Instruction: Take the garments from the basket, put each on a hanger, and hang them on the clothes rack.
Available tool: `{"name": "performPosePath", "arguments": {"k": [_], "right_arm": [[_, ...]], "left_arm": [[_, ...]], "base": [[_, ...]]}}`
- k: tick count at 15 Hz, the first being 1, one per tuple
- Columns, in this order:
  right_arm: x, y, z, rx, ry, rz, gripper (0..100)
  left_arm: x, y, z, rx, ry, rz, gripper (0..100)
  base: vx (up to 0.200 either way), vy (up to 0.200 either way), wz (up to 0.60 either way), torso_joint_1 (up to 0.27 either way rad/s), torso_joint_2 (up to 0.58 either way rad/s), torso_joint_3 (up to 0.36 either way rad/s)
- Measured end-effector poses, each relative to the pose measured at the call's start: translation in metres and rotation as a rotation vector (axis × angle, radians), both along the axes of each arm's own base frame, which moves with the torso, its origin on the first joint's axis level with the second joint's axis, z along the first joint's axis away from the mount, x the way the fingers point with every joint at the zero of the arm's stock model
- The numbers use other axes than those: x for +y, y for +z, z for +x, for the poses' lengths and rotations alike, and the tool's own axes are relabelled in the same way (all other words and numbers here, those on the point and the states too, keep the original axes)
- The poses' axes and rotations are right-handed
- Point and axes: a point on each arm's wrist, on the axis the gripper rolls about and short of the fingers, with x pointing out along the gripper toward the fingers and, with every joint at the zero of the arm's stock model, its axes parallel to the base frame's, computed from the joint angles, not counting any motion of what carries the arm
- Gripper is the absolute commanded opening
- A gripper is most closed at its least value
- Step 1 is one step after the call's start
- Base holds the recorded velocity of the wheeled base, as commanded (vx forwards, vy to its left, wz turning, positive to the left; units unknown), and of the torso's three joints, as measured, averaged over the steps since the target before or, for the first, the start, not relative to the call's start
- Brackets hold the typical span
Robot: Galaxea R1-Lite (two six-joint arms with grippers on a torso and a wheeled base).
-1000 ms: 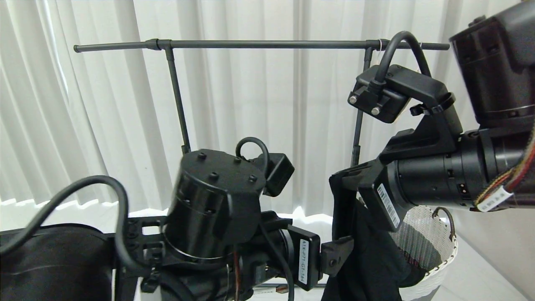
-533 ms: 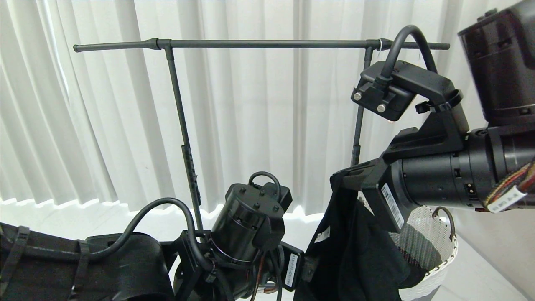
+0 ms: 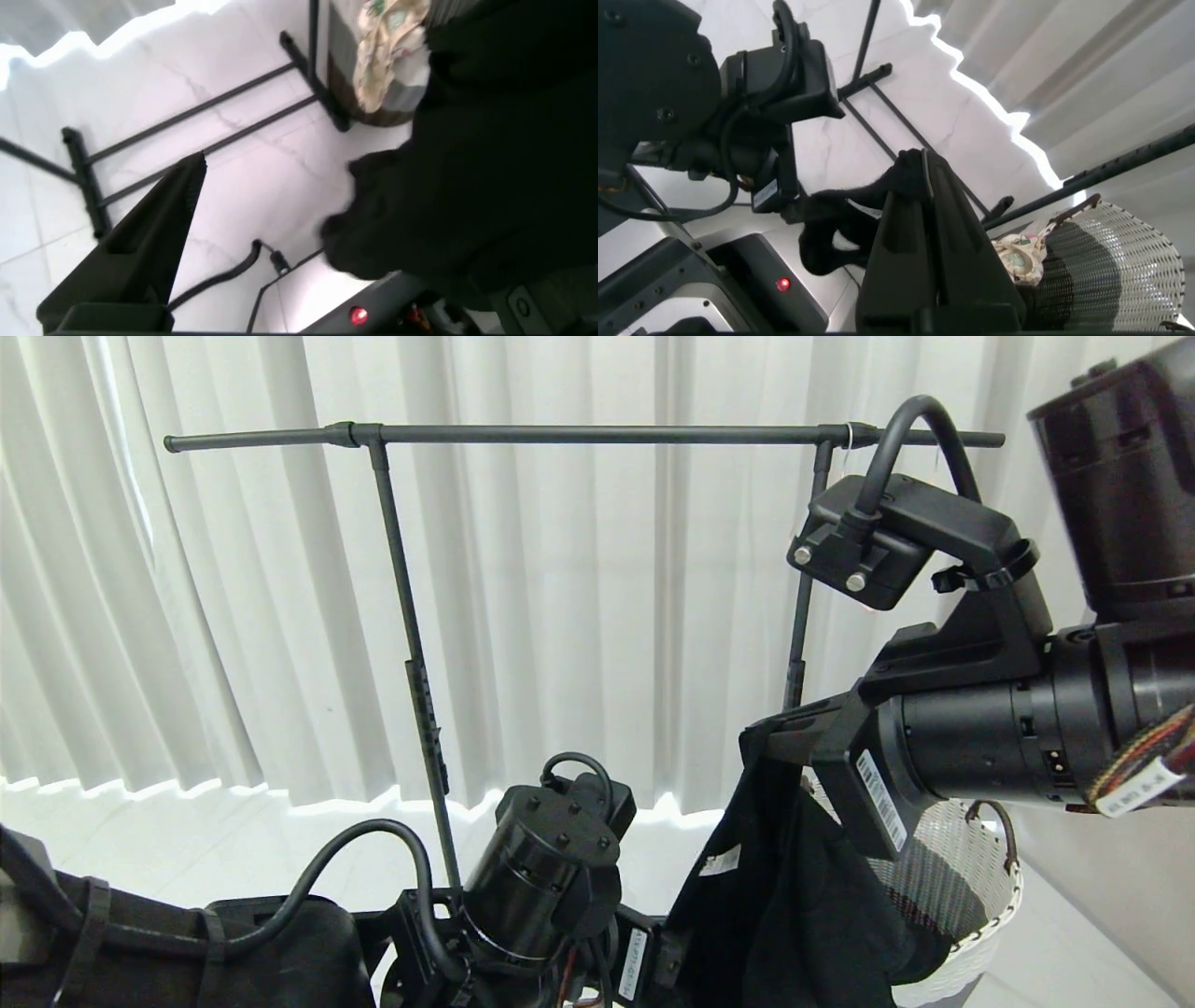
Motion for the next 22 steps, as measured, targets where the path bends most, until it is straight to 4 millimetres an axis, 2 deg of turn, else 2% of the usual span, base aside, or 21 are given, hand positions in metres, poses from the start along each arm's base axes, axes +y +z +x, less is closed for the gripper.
{"name": "performPosePath", "arguments": {"k": [1, 2, 6, 9, 11, 13, 16, 18, 19, 22], "right_arm": [[0.000, 0.000, 0.000, 0.000, 0.000, 0.000, 0], [0.000, 0.000, 0.000, 0.000, 0.000, 0.000, 0], [0.000, -0.003, 0.000, -0.001, -0.012, -0.011, 0], [-0.002, -0.006, -0.001, -0.011, -0.042, -0.033, 0], [-0.002, -0.006, -0.001, -0.015, -0.041, -0.029, 0], [-0.003, -0.004, -0.002, -0.019, -0.042, -0.023, 0], [-0.006, 0.002, -0.003, -0.041, -0.060, -0.006, 0], [-0.012, 0.007, -0.006, -0.066, -0.100, 0.000, 0], [-0.017, 0.009, -0.008, -0.076, -0.115, 0.003, 0], [-0.031, 0.011, -0.014, -0.107, -0.170, 0.002, 0]], "left_arm": [[0.001, -0.002, -0.001, 0.003, 0.001, 0.005, 100], [0.001, -0.002, -0.002, -0.001, 0.000, 0.000, 0], [0.002, -0.002, -0.004, -0.034, 0.036, -0.005, 0], [0.003, 0.013, -0.021, -0.054, 0.071, -0.099, 0], [0.010, 0.034, -0.039, -0.066, 0.040, -0.149, 0], [0.028, 0.061, -0.059, -0.041, -0.013, -0.168, 0], [0.052, 0.121, -0.078, -0.012, -0.120, -0.252, 0], [0.068, 0.154, -0.086, -0.060, -0.174, -0.214, 0], [0.076, 0.165, -0.086, -0.122, -0.190, -0.166, 0], [0.087, 0.167, -0.074, -0.210, -0.088, -0.053, 0]], "base": [[0.000, 0.000, 0.00, 0.000, 0.00, 0.000], [0.000, 0.000, 0.00, 0.000, 0.00, 0.000], [0.000, 0.000, 0.00, 0.000, 0.00, 0.000], [0.000, 0.000, 0.00, 0.000, 0.00, 0.000], [0.000, 0.000, 0.00, 0.000, 0.00, 0.000], [0.000, 0.000, 0.00, 0.000, 0.00, 0.000], [0.000, 0.000, 0.00, 0.000, 0.00, 0.000], [0.000, 0.000, 0.00, 0.000, 0.00, 0.000], [0.000, 0.000, 0.00, 0.000, 0.00, 0.000], [0.000, 0.000, 0.00, 0.000, 0.00, 0.000]]}}
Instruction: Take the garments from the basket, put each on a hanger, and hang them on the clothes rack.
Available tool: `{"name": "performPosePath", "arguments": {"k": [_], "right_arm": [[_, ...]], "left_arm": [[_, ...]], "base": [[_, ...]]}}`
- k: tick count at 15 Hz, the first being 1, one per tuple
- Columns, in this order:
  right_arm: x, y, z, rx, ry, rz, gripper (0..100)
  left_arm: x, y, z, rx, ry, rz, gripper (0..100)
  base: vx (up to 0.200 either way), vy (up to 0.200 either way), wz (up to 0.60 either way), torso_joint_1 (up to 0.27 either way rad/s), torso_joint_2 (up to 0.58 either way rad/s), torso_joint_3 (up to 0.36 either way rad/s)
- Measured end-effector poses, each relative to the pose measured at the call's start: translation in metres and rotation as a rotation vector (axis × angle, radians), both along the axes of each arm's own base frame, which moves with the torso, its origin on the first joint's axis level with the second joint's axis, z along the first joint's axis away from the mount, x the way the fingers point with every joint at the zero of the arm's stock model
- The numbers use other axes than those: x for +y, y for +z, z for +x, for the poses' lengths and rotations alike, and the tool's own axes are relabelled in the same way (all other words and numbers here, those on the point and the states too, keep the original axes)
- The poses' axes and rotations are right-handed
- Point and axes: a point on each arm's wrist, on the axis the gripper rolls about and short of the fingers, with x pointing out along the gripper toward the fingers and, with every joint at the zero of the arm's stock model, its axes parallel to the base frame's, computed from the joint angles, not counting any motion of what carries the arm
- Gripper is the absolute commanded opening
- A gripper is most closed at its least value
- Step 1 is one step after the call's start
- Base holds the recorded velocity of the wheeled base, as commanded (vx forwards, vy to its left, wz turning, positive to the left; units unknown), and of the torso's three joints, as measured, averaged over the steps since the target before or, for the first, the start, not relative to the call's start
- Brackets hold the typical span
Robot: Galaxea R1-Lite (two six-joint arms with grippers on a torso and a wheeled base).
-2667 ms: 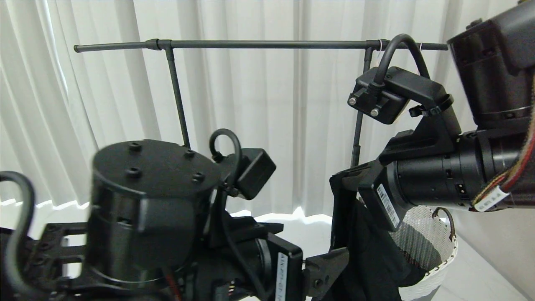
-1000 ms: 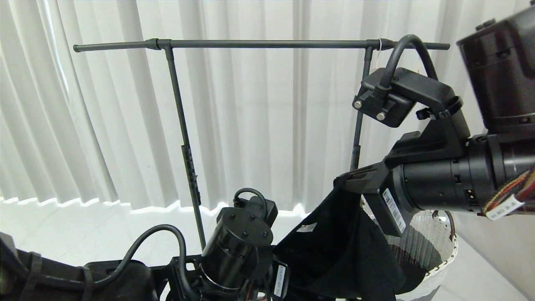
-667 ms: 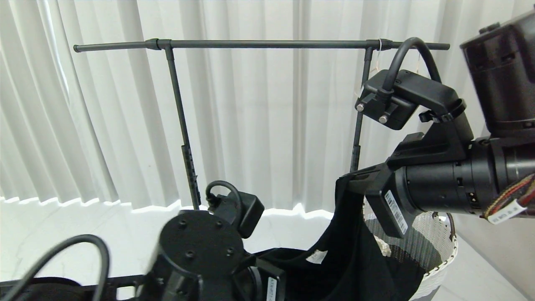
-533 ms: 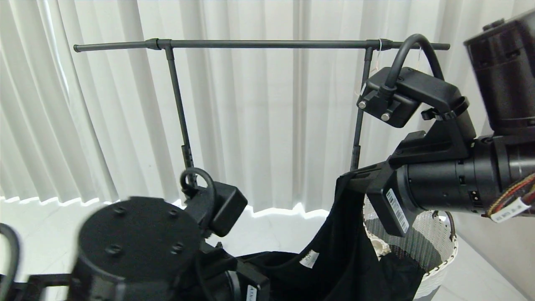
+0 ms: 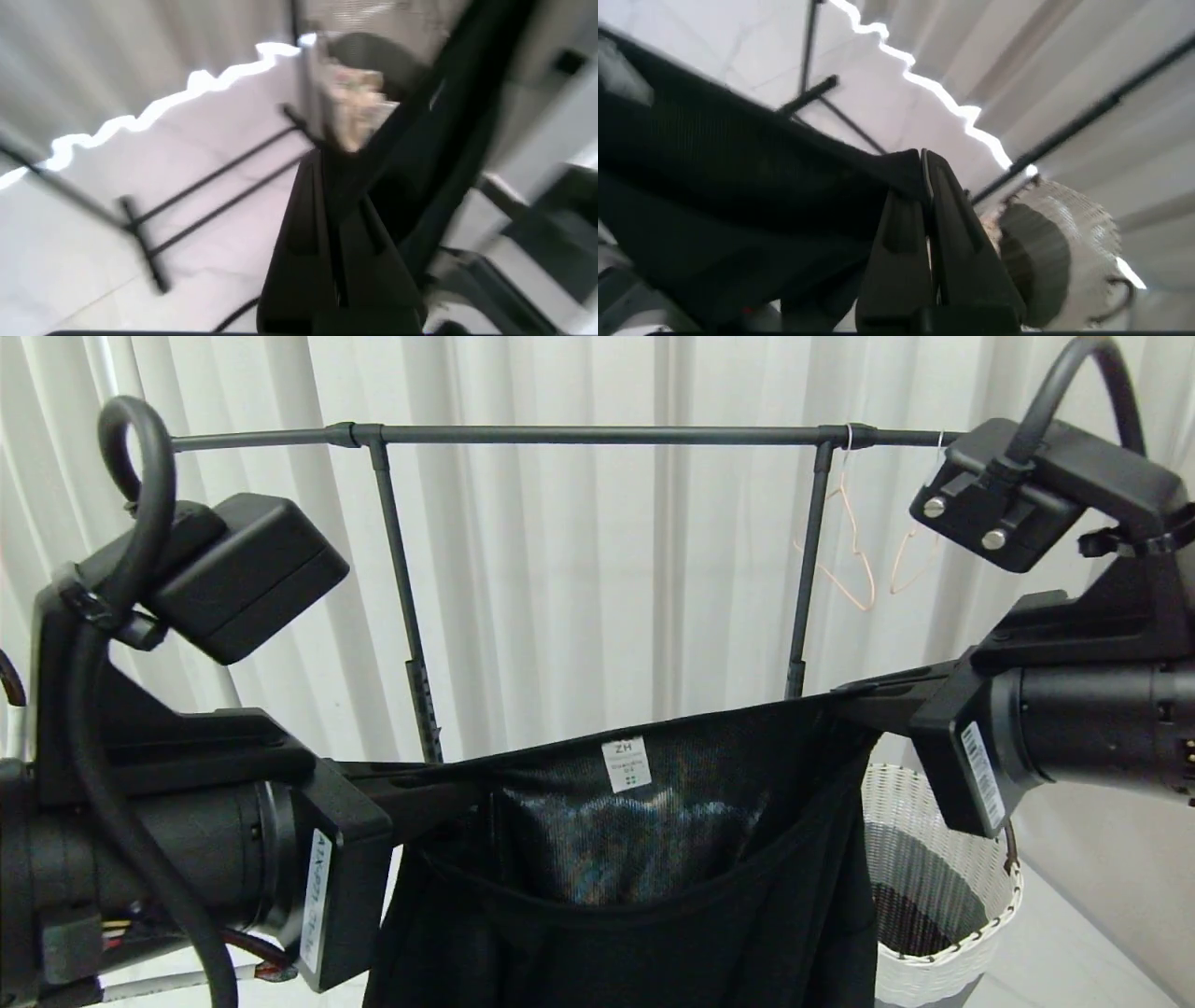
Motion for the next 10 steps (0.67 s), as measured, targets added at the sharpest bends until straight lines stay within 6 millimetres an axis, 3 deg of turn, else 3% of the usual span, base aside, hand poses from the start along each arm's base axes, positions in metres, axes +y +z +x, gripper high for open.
{"name": "performPosePath", "arguments": {"k": [3, 8, 10], "right_arm": [[-0.015, 0.002, -0.007, -0.025, -0.034, 0.007, 0], [-0.032, 0.027, -0.011, -0.118, -0.044, 0.182, 0], [-0.037, 0.033, -0.009, -0.123, -0.021, 0.219, 0]], "left_arm": [[-0.001, 0.005, 0.004, -0.044, 0.015, 0.018, 0], [-0.005, 0.048, 0.010, -0.190, 0.000, -0.063, 0], [-0.007, 0.054, 0.012, -0.206, 0.003, -0.076, 0]], "base": [[0.000, 0.000, 0.00, 0.000, 0.00, 0.000], [0.000, 0.000, 0.00, 0.000, 0.00, 0.000], [0.000, 0.000, 0.00, 0.000, 0.00, 0.000]]}}
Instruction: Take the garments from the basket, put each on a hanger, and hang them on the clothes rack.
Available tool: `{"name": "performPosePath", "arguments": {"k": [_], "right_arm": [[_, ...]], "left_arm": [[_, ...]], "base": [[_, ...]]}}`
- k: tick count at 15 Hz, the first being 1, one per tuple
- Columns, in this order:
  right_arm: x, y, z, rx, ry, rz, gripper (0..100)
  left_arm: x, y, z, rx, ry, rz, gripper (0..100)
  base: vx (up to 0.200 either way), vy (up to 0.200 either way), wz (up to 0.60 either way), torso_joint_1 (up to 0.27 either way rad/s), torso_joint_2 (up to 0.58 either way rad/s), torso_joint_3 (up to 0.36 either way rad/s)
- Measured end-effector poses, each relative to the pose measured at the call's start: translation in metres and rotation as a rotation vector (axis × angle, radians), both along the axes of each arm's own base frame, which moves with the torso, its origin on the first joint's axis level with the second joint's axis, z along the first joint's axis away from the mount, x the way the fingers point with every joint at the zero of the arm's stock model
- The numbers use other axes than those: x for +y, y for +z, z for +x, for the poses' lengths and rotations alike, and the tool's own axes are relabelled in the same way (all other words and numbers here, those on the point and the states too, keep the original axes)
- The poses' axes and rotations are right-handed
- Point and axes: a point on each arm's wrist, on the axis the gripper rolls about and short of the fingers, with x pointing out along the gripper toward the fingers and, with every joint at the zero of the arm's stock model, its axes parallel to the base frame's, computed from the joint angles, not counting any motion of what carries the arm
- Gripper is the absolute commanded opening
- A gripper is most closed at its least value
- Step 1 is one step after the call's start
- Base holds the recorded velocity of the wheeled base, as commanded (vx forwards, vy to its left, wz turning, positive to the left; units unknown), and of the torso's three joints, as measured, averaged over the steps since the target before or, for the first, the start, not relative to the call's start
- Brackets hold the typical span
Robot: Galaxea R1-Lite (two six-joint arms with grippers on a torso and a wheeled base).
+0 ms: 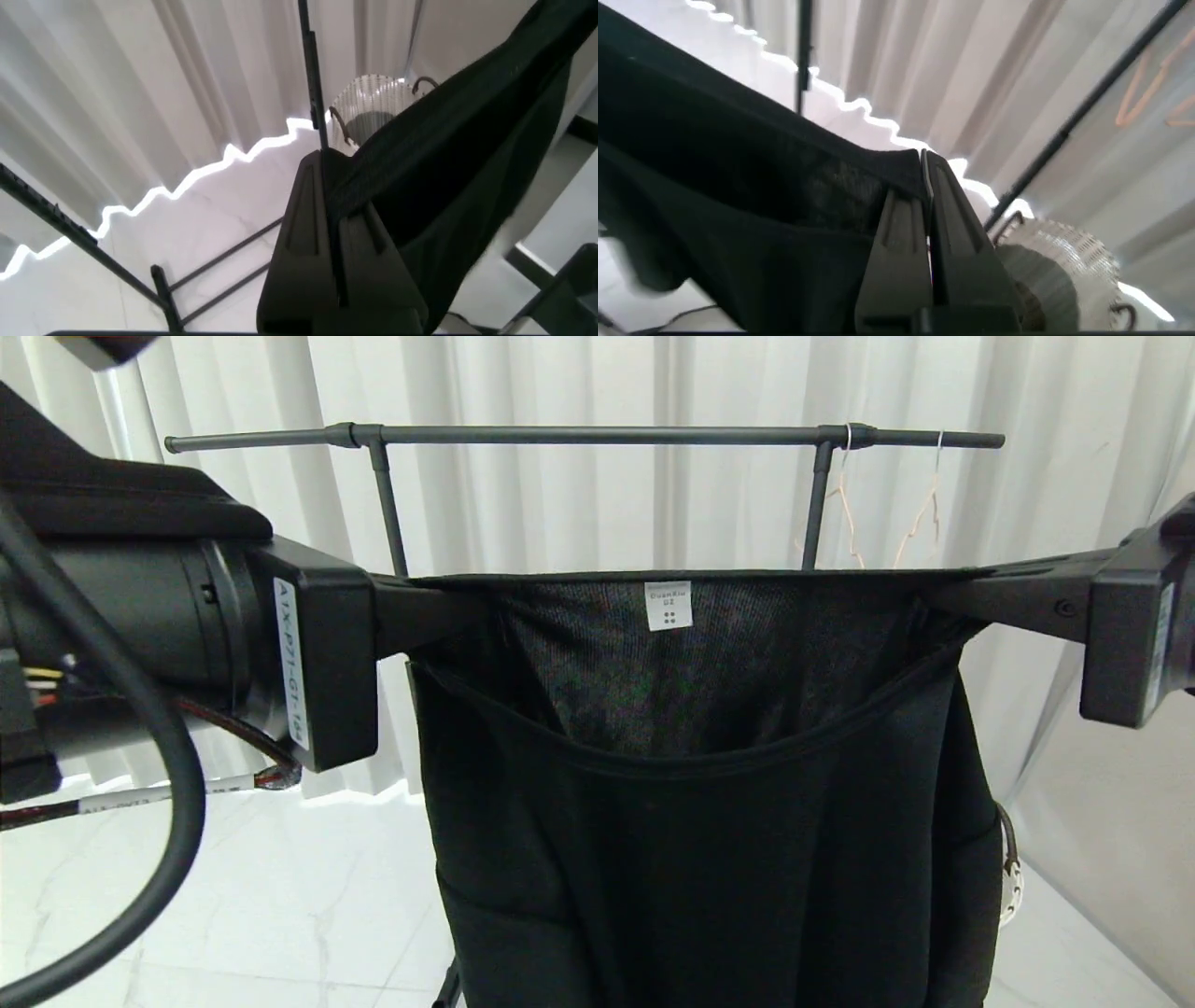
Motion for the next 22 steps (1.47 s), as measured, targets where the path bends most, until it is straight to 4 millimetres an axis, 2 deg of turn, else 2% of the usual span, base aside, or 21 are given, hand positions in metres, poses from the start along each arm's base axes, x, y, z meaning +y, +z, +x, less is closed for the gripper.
{"name": "performPosePath", "arguments": {"k": [4, 8, 11, 13, 15, 18, 22], "right_arm": [[-0.005, 0.007, 0.001, -0.015, 0.017, 0.024, 0], [-0.018, -0.007, -0.002, 0.049, -0.006, -0.044, 0], [-0.041, -0.012, -0.020, 0.136, 0.072, -0.069, 0], [-0.059, -0.015, -0.040, 0.197, 0.252, -0.051, 0], [-0.067, -0.019, -0.055, 0.213, 0.380, -0.046, 0], [-0.064, -0.022, -0.067, 0.204, 0.506, -0.048, 0], [-0.055, -0.020, -0.067, 0.172, 0.532, -0.019, 0]], "left_arm": [[-0.001, -0.001, 0.001, 0.002, 0.007, 0.005, 0], [-0.005, -0.008, 0.004, 0.002, -0.001, 0.041, 0], [-0.021, -0.008, 0.016, -0.091, -0.025, 0.063, 0], [-0.036, -0.013, 0.028, -0.135, -0.045, 0.105, 0], [-0.053, -0.018, 0.035, -0.141, -0.070, 0.103, 0], [-0.079, -0.019, 0.042, -0.164, -0.104, 0.075, 0], [-0.088, -0.025, 0.046, -0.140, -0.110, 0.076, 0]], "base": [[0.000, 0.000, 0.00, 0.000, 0.00, 0.000], [0.000, 0.000, 0.00, 0.000, 0.00, 0.000], [0.000, 0.000, 0.00, 0.000, 0.00, 0.000], [0.000, 0.000, 0.00, 0.000, 0.00, 0.000], [0.000, 0.000, 0.00, 0.000, 0.00, 0.000], [0.000, 0.000, 0.00, 0.000, 0.00, 0.000], [0.000, 0.000, 0.00, 0.000, 0.00, 0.000]]}}
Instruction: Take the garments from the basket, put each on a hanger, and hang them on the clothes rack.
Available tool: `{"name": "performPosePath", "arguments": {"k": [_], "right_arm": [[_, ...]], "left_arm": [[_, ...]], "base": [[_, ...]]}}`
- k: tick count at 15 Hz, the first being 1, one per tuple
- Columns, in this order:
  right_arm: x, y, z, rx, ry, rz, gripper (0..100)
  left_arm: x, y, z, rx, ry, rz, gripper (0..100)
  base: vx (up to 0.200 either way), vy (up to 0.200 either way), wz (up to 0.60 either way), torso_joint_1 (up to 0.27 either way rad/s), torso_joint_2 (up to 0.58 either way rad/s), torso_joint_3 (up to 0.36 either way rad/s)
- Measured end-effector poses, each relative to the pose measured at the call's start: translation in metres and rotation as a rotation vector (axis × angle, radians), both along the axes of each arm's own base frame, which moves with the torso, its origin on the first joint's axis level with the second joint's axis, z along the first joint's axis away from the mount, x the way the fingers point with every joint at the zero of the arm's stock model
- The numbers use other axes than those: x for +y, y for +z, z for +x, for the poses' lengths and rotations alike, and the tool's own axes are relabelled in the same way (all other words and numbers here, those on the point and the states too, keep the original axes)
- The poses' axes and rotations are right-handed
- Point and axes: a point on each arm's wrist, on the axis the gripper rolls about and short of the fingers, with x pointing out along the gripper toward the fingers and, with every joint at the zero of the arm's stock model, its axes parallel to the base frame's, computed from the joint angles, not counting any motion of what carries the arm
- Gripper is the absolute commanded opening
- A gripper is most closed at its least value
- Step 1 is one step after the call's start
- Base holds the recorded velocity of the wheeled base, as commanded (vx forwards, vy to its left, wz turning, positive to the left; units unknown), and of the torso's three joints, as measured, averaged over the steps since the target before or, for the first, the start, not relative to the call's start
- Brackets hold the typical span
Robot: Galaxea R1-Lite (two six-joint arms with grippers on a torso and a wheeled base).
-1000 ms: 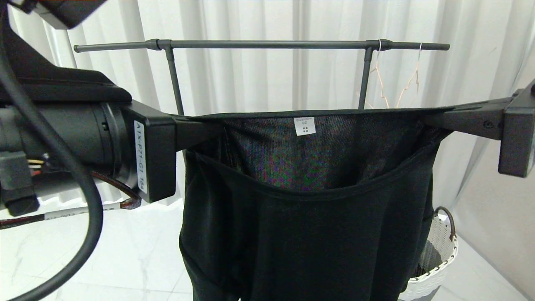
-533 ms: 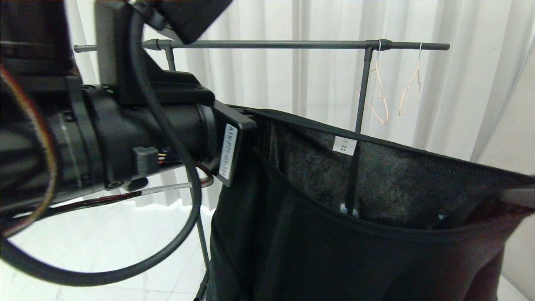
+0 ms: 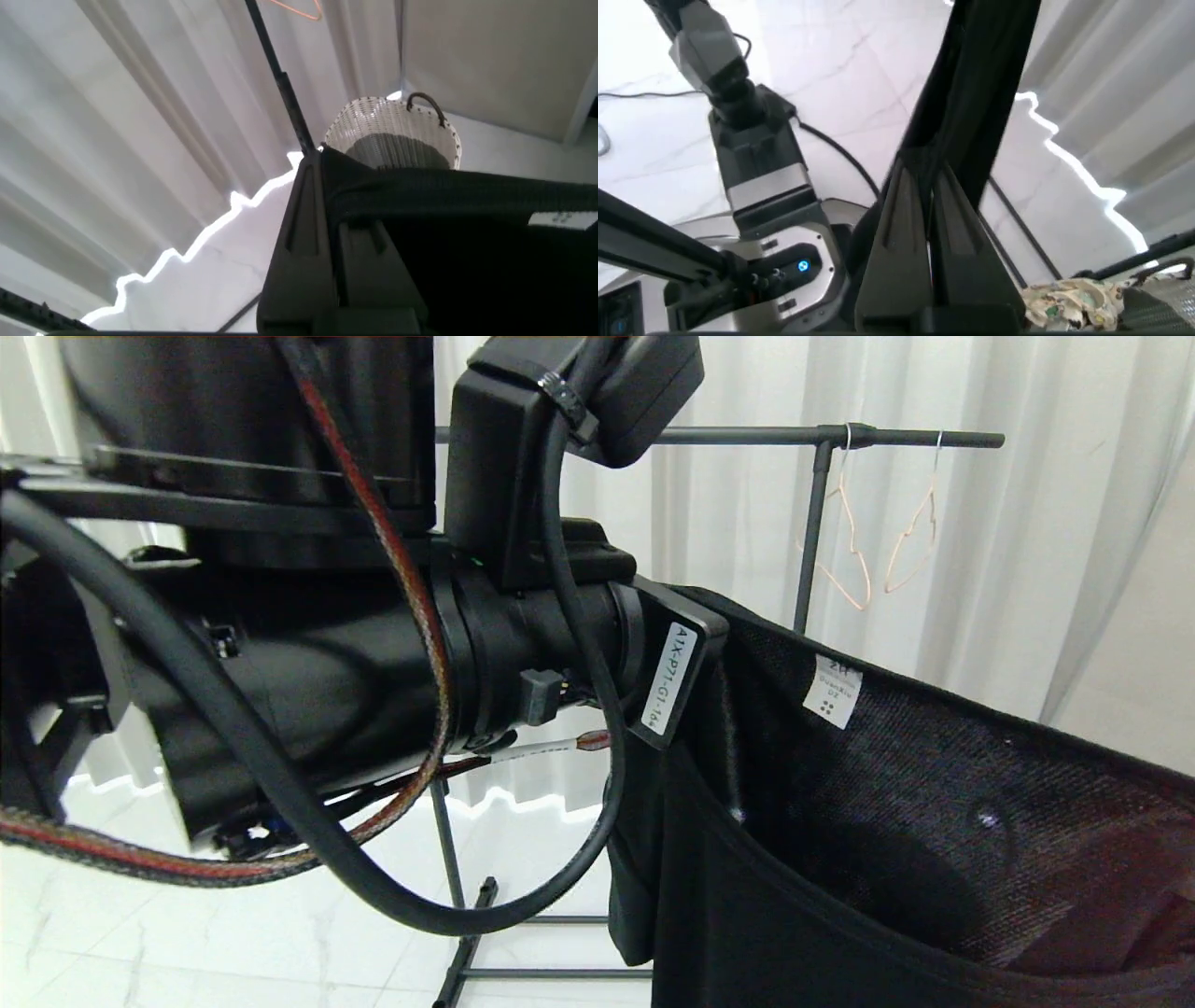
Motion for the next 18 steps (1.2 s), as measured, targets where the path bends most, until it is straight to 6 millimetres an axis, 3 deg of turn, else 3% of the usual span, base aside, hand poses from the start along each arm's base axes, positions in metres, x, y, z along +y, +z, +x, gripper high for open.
{"name": "performPosePath", "arguments": {"k": [7, 12, 18], "right_arm": [[0.005, -0.017, 0.009, -0.064, -0.199, -0.021, 0], [0.021, -0.015, 0.033, -0.148, -0.340, 0.094, 0], [0.053, -0.002, 0.077, -0.229, -0.350, 0.203, 0]], "left_arm": [[0.020, -0.015, -0.019, 0.162, 0.019, 0.038, 0], [0.038, -0.009, -0.078, 0.389, -0.069, -0.070, 0], [0.042, -0.015, -0.114, 0.404, -0.216, -0.037, 0]], "base": [[0.000, 0.000, 0.00, 0.000, 0.00, 0.000], [0.000, 0.000, 0.00, 0.000, 0.00, 0.000], [0.000, 0.000, 0.00, 0.000, 0.00, 0.000]]}}
